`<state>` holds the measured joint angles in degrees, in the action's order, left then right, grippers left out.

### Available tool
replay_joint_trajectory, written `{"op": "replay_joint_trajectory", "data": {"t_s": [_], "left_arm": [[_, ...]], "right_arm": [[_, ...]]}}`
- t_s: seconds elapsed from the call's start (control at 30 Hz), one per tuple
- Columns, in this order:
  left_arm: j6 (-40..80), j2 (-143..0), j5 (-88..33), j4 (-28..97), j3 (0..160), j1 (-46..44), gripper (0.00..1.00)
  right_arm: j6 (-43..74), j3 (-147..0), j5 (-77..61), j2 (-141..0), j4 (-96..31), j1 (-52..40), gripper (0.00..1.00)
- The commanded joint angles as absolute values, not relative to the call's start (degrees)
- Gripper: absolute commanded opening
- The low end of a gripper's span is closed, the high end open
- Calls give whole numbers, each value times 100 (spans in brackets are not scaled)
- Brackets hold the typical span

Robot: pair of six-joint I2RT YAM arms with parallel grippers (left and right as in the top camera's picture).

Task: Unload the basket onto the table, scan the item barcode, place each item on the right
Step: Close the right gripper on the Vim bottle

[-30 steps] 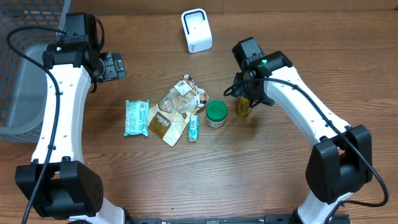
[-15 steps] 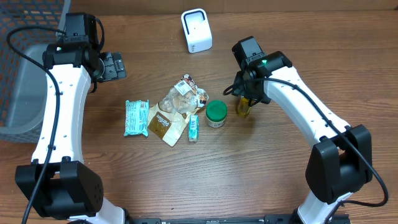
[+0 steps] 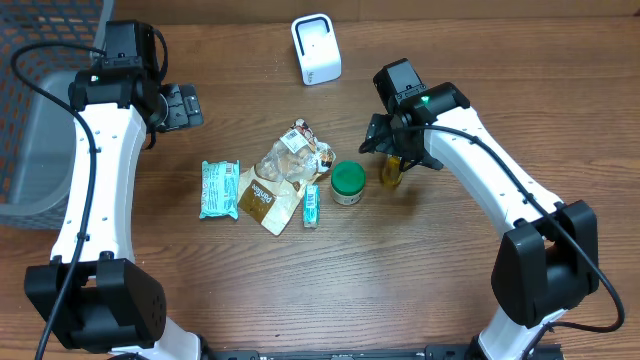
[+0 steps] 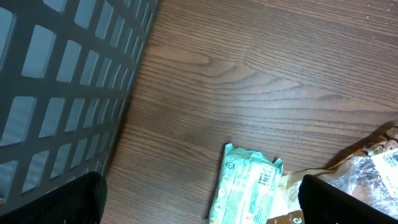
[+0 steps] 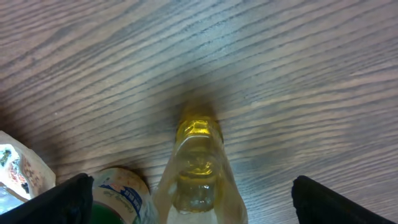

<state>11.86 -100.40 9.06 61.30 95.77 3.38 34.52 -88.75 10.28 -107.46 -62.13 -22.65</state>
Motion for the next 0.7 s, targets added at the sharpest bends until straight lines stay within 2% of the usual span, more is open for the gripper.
{"op": "replay_joint_trajectory", "data": {"t_s": [0.0, 0.67], "left_arm": [[1179, -9996, 941, 6125, 9679, 298, 100], [1179, -9996, 941, 6125, 9679, 298, 100]], "right_arm": [[3474, -8833, 1028, -10750, -6171, -2281, 100], [3625, -8805, 1024, -10750, -6215, -2276, 100]]}}
